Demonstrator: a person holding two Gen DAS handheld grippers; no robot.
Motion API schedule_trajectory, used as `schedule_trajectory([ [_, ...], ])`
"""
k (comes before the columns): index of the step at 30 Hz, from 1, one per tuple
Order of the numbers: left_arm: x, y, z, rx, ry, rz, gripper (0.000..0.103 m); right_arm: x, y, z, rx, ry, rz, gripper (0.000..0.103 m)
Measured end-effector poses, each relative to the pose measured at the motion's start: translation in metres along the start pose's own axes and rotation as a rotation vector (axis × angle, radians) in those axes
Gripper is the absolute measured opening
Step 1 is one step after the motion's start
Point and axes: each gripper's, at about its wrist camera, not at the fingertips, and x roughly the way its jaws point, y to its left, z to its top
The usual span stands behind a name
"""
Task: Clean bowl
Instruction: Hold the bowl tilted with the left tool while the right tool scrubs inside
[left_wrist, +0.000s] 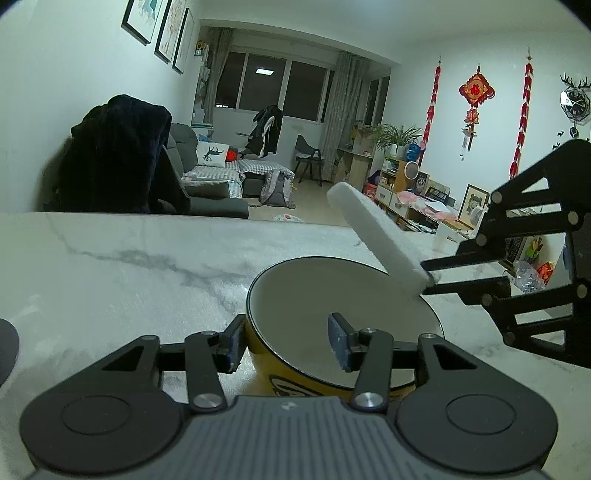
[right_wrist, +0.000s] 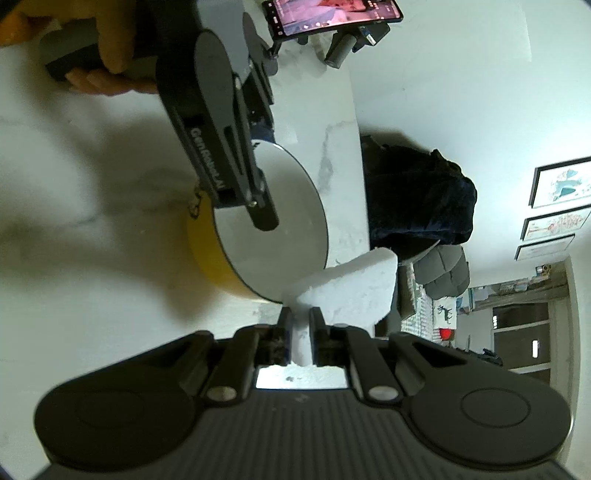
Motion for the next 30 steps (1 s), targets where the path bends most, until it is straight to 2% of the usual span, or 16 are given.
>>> schedule_trajectory([
  [17, 0.000, 0.006, 0.002, -0.025, 0.012, -0.012, 0.053, -0.025, 0.012, 0.000, -0.192, 0.022, 0.034, 0.009],
  [30, 0.000, 0.004, 0.000, -0.017, 0.013, -0.016, 0.056, -0.005, 0.005, 0.005, -0.235, 0.038, 0.056, 0.009],
])
